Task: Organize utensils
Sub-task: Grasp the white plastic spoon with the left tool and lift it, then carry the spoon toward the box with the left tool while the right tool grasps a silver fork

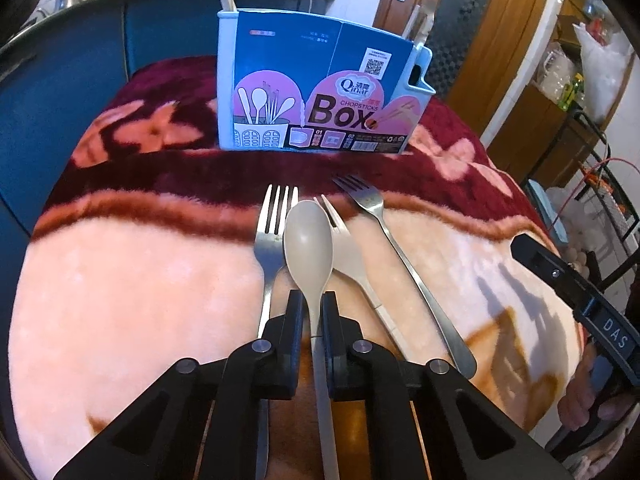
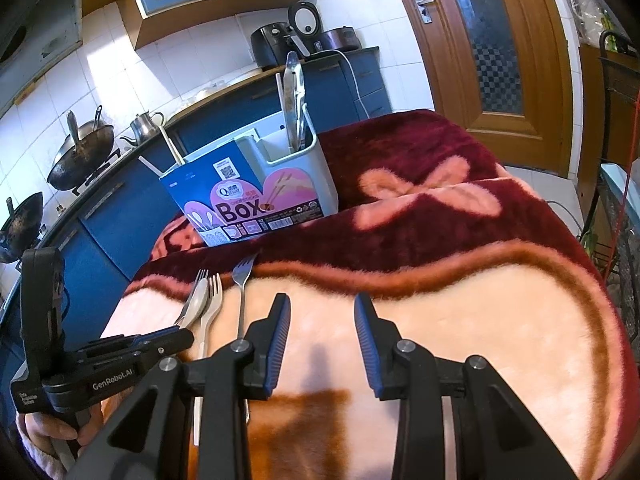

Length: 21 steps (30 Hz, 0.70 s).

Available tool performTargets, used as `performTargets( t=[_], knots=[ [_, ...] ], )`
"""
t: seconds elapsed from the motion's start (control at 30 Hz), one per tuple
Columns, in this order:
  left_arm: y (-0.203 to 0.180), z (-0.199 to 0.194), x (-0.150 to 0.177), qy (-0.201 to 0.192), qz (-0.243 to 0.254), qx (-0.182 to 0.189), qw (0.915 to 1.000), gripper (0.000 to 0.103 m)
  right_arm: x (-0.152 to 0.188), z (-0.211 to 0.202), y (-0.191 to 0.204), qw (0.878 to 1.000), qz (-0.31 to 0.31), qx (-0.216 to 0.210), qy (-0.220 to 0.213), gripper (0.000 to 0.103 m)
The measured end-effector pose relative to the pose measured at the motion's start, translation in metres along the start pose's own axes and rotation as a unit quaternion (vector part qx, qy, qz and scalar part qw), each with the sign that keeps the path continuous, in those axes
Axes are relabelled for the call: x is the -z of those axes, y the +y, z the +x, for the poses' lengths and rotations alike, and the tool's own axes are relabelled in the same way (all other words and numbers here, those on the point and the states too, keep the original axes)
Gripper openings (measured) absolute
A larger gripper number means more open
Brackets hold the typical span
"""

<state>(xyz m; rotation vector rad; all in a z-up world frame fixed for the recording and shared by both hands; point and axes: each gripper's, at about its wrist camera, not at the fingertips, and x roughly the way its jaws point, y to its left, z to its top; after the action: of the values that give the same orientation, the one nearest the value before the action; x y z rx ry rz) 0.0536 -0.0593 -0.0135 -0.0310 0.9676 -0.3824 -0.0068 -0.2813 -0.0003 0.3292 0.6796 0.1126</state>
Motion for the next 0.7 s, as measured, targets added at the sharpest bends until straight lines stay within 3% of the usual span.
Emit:
performTargets(
  t=[0.27,0.7],
  knots=[
    [0.007,-0.022,0.000,-0.055,-0.011,0.032,0.9979,0.009,-0.002,0.006,0.014,1.000,-0.021,0.000,0.014,0.036],
    [0.049,-0.056,-0.008,-0.153,-0.049,0.001,0.9870,0.008,-0.010,0.042,0.056,0.995,-0.077,-0.003,0.069,0.036]
  ],
)
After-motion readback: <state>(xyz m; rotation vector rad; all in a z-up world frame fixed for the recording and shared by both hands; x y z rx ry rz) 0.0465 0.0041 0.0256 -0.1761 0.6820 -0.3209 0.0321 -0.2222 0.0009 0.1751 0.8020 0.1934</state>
